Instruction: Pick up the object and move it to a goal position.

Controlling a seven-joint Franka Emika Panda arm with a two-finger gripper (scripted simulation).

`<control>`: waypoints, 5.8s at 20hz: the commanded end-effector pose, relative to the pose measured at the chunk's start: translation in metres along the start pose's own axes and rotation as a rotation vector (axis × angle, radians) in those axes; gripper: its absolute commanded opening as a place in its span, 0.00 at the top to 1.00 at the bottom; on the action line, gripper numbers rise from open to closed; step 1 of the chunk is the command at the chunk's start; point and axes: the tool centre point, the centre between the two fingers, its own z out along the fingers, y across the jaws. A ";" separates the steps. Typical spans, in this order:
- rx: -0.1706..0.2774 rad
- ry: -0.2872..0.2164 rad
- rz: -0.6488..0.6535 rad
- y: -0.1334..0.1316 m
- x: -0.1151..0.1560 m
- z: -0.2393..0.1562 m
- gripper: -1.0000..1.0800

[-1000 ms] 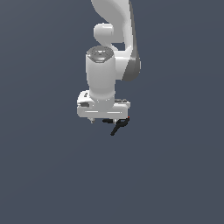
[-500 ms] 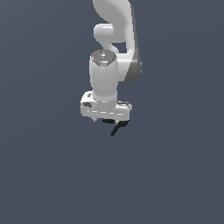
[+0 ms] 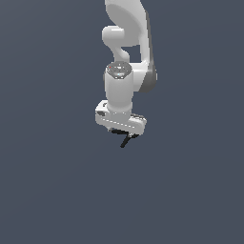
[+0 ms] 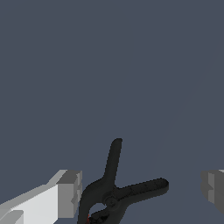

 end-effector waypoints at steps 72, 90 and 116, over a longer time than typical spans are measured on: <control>-0.023 -0.040 0.752 -0.020 -0.093 0.121 1.00; -0.023 -0.043 0.754 0.059 -0.063 0.013 1.00; -0.028 -0.044 0.752 0.215 0.009 -0.204 1.00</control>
